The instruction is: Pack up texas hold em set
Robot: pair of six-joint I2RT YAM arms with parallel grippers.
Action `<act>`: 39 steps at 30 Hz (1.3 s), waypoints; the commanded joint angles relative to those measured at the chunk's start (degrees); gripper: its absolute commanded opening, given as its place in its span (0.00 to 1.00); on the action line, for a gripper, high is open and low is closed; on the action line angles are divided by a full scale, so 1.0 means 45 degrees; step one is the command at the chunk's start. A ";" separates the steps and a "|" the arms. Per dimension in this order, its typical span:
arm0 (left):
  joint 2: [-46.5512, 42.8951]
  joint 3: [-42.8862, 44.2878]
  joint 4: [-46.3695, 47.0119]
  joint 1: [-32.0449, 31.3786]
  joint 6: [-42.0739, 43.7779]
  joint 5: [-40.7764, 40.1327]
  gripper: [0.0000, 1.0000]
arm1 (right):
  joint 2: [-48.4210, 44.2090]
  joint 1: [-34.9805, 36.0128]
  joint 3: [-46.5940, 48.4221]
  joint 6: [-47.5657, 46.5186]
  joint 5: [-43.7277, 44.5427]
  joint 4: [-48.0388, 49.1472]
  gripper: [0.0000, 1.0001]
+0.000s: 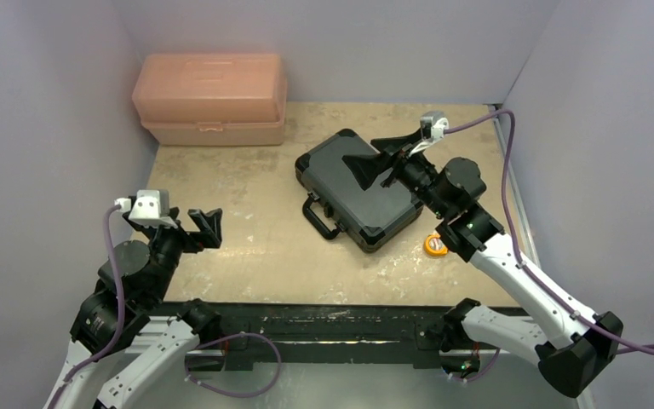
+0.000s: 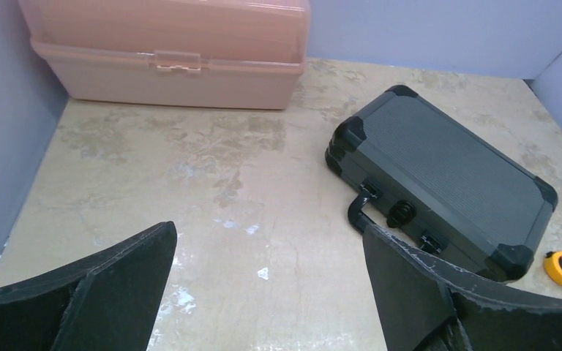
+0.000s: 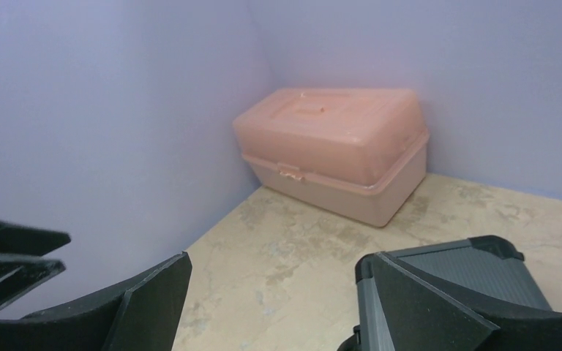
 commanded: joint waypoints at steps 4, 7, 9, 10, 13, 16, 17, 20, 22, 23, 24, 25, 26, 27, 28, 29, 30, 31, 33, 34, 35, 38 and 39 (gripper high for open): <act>-0.0852 -0.0880 0.0051 -0.0043 0.0821 -0.0870 1.00 | -0.0458 0.0037 0.0254 0.0006 0.1895 0.0021 0.99; -0.0923 -0.0915 -0.0184 -0.0048 0.0840 -0.1088 1.00 | -0.0577 0.0027 0.0191 0.0077 0.2597 -0.0145 0.99; -0.0959 -0.0930 -0.0205 -0.0048 0.0875 -0.1123 1.00 | -0.0690 0.0042 0.0064 0.0132 0.3013 -0.0196 0.99; -0.0964 -0.0948 -0.0201 -0.0050 0.0907 -0.1126 1.00 | -0.0760 0.0043 -0.0016 0.0135 0.3224 -0.0196 0.99; -0.0967 -0.0959 -0.0243 -0.0041 0.0914 -0.1092 0.99 | -0.0965 0.0037 -0.0255 0.0089 0.3776 -0.0140 0.99; -0.0950 -0.0978 -0.0286 -0.0053 0.0939 -0.0993 0.99 | -0.1131 0.0035 -0.0400 -0.0018 0.4253 -0.0214 0.99; -0.0946 -0.0974 -0.0308 -0.0048 0.0940 -0.0989 0.99 | -0.1163 0.0040 -0.0447 -0.0021 0.4439 -0.0235 0.99; -0.0955 -0.0974 -0.0332 -0.0052 0.0903 -0.0846 0.99 | -0.1284 0.0030 -0.0564 -0.0035 0.4755 -0.0196 0.99; -0.0964 -0.0960 -0.0346 -0.0050 0.0891 -0.0748 0.98 | -0.1297 0.0036 -0.0581 -0.0041 0.4772 -0.0079 0.99; -0.0982 -0.0959 -0.0348 -0.0040 0.0882 -0.0725 0.98 | -0.1280 0.0035 -0.0541 -0.0058 0.4772 -0.0038 0.99; -0.0999 -0.0959 -0.0345 -0.0039 0.0872 -0.0715 0.98 | -0.1263 0.0040 -0.0502 -0.0092 0.4738 -0.0022 0.99; -0.0998 -0.0959 -0.0330 -0.0049 0.0880 -0.0699 0.98 | -0.1244 0.0028 -0.0436 -0.0098 0.4683 -0.0021 0.99; -0.1003 -0.0964 -0.0327 -0.0049 0.0869 -0.0690 0.98 | -0.1225 0.0037 -0.0349 -0.0099 0.4569 -0.0054 0.99; -0.0999 -0.0970 -0.0335 -0.0040 0.0870 -0.0679 0.98 | -0.1193 0.0038 -0.0263 -0.0116 0.4522 -0.0108 0.99; -0.0986 -0.0961 -0.0354 -0.0051 0.0880 -0.0665 0.98 | -0.1167 0.0038 -0.0203 -0.0136 0.4468 -0.0143 0.99; -0.0984 -0.0960 -0.0353 -0.0053 0.0881 -0.0659 0.98 | -0.1144 0.0031 -0.0176 -0.0153 0.4434 -0.0163 0.99; -0.0984 -0.0959 -0.0358 -0.0041 0.0874 -0.0638 0.98 | -0.1141 0.0035 -0.0173 -0.0184 0.4432 -0.0126 0.99; -0.0984 -0.0959 -0.0361 -0.0049 0.0873 -0.0606 0.98 | -0.1141 0.0035 -0.0199 -0.0212 0.4422 -0.0055 0.99; -0.1001 -0.0959 -0.0378 -0.0042 0.0852 -0.0616 0.98 | -0.1126 0.0033 -0.0232 -0.0259 0.4343 0.0090 0.99; -0.1003 -0.0959 -0.0374 -0.0052 0.0860 -0.0616 0.98 | -0.1080 0.0032 -0.0163 -0.0295 0.4287 0.0013 0.99; -0.1004 -0.0959 -0.0361 -0.0053 0.0861 -0.0611 0.98 | -0.1014 0.0043 -0.0069 -0.0356 0.4258 -0.0097 0.99; -0.1013 -0.0950 -0.0380 -0.0039 0.0840 -0.0606 0.98 | -0.1021 0.0031 -0.0043 -0.0445 0.4217 -0.0065 0.99; -0.1022 -0.0958 -0.0398 -0.0049 0.0839 -0.0602 0.98 | -0.1014 0.0027 -0.0012 -0.0450 0.4239 -0.0089 0.99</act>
